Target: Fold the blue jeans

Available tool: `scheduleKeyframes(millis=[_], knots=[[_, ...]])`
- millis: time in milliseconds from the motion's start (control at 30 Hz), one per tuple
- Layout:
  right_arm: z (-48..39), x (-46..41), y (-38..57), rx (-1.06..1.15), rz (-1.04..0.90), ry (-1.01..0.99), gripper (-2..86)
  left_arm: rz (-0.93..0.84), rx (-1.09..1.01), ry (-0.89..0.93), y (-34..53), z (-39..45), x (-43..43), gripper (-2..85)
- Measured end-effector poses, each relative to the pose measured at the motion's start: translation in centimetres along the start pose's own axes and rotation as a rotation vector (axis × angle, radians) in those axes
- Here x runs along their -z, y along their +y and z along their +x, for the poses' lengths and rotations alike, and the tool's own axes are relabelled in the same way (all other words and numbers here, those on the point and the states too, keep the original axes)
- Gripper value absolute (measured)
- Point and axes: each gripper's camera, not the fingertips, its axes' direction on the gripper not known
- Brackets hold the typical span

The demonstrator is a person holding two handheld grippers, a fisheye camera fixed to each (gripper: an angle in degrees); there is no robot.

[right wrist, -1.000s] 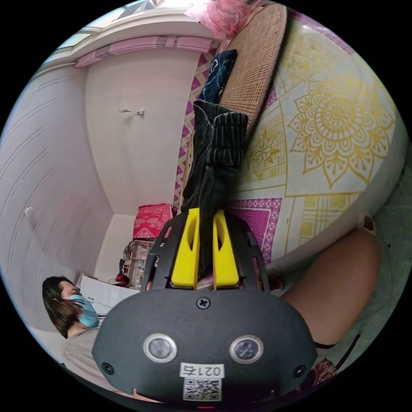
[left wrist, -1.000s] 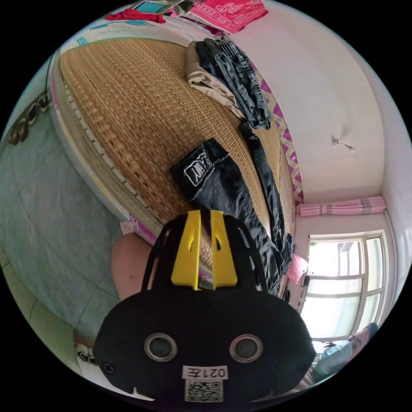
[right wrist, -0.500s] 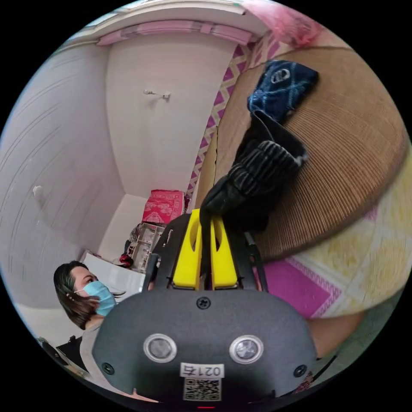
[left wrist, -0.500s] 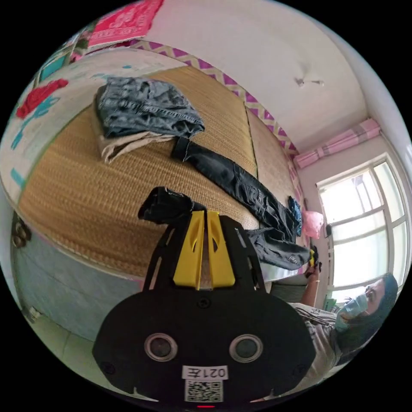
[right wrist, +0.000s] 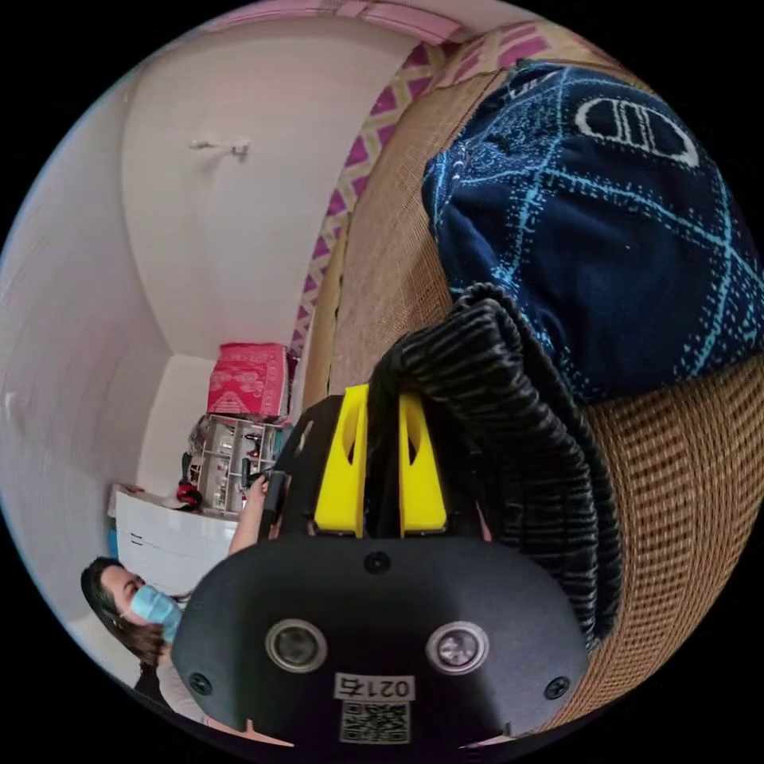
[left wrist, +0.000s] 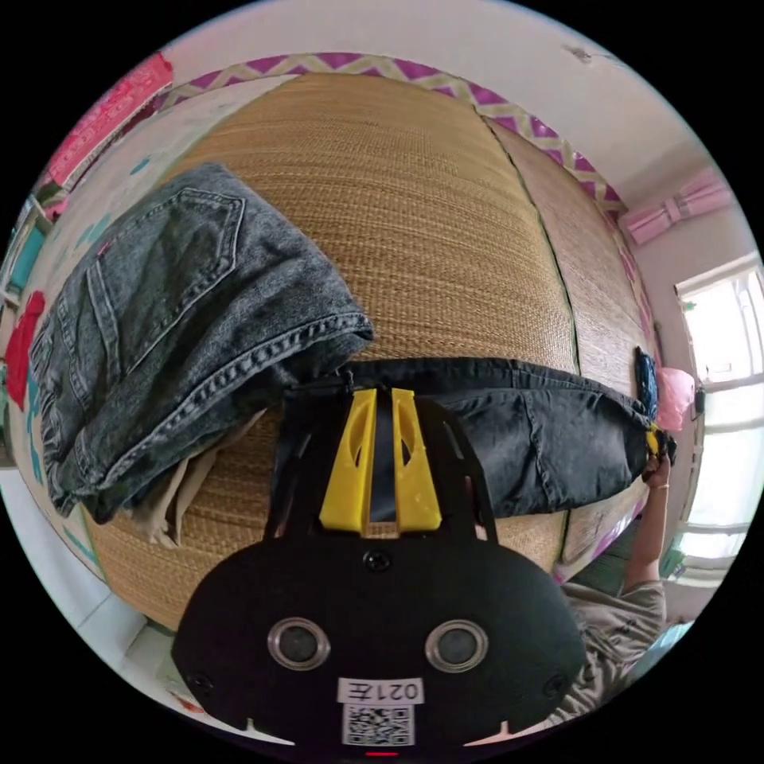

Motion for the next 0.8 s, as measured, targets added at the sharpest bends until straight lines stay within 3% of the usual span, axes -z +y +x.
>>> scheduleKeyframes(millis=[233, 333, 533, 733, 800], knots=[[-8.5, -0.4, 5.8, 0.263, -0.001, -0.156, 6.0, 0.382, -0.044, 0.033, 6.5, -2.3, 5.5, 0.3], [-15.7, -4.9, 7.6, 0.518, -0.083, -0.081, 5.7, 0.303, -0.251, 0.133, 6.2, 0.1, 4.0, 1.1], [-28.3, -22.0, 8.7, 1.061, -0.308, 0.424, 8.2, 0.298, -0.684, -0.023, 5.0, 12.5, 0.0, 5.9], [-31.1, -35.5, 5.2, 1.249, -0.518, 0.663, 8.8, 0.126, -0.906, -0.098, 1.2, 20.2, -6.0, 7.1], [-31.2, -37.5, 4.4, 1.262, -0.552, 0.703, 7.1, 0.022, -0.936, -0.122, 0.5, 21.0, -7.9, 0.7]])
